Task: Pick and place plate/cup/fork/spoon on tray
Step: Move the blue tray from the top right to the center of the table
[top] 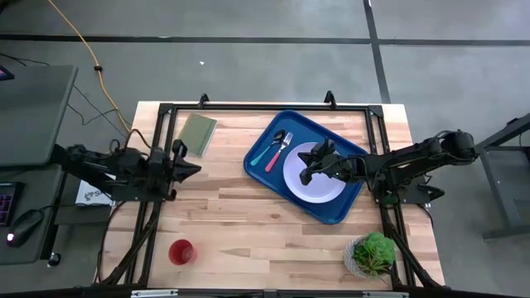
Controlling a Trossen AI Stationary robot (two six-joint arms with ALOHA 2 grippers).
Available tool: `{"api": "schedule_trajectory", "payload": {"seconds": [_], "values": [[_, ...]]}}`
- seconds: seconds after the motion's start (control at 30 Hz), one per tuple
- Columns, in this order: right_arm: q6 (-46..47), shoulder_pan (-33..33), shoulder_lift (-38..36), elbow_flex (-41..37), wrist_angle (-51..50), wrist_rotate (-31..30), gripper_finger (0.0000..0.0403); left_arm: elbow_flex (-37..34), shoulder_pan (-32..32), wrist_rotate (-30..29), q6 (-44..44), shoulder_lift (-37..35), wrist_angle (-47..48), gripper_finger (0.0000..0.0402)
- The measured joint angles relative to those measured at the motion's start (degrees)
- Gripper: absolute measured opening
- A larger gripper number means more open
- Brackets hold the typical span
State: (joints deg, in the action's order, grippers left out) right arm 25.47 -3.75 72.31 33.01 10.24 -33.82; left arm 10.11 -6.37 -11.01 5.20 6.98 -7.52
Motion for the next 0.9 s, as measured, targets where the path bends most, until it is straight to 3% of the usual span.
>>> {"api": "schedule_trajectory", "payload": {"seconds": [0.7,0.9], "values": [[-1.79,0.00,0.00,0.00,1.77,-0.13,0.0000,4.55,0.00,-1.66,-4.74,-2.88,0.61,0.0000],[-6.24,0.00,0.00,0.00,6.82,-0.17,0.0000,4.55,0.00,-2.04,-4.50,-2.86,-0.30,0.0000]]}}
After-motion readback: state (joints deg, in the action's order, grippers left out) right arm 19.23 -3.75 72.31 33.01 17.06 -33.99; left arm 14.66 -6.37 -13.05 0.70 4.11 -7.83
